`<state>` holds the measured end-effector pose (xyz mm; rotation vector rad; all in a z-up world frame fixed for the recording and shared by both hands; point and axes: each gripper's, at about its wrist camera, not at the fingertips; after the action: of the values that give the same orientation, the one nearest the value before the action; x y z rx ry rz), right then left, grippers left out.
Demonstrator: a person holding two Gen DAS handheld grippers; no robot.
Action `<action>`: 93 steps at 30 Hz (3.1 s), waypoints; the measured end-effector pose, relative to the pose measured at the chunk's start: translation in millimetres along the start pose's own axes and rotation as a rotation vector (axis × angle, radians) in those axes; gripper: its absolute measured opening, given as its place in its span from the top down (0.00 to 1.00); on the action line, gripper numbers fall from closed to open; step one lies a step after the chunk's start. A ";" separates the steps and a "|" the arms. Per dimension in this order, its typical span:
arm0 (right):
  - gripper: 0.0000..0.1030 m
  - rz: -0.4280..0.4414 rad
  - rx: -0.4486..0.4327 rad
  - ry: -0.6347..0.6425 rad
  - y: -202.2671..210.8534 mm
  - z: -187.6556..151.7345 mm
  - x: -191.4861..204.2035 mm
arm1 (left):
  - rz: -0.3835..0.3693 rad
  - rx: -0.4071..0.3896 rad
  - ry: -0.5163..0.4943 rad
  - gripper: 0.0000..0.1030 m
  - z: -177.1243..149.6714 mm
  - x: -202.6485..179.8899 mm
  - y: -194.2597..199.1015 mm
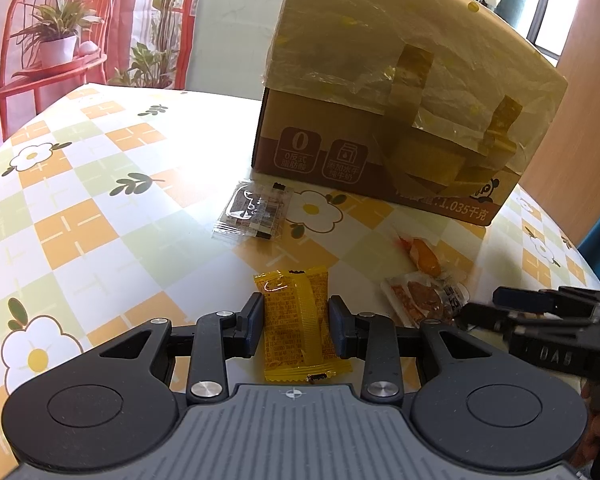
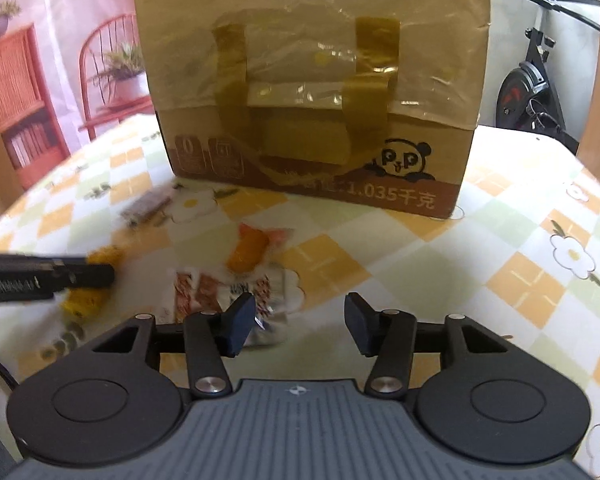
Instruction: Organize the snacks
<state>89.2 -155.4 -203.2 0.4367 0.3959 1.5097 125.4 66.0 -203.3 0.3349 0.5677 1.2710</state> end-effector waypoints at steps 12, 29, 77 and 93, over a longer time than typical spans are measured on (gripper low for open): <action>0.36 0.102 0.031 0.214 -12.6 3.1 43.1 | -0.003 -0.002 0.002 0.65 -0.1 0.4 0.1; 0.41 0.097 0.044 0.111 -30.1 11.9 28.1 | -0.010 -0.008 0.000 0.65 -0.1 2.3 0.3; 0.24 0.175 0.112 0.183 -28.8 15.0 28.4 | -0.018 -0.007 0.020 0.65 -0.2 6.1 0.8; 0.30 0.249 0.103 0.237 -41.9 18.9 31.5 | -0.016 -0.009 0.012 0.65 -0.3 5.0 0.9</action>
<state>135.7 -125.0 -207.6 0.3993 0.6258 1.7963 125.4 71.1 -204.2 0.3146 0.5736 1.2608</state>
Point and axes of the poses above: each gripper's, at about its wrist camera, not at the fingertips, and y roughly against the way its jaws point, x to its left, z to its top, and after that the axes turned 9 degrees about -x, right-handed
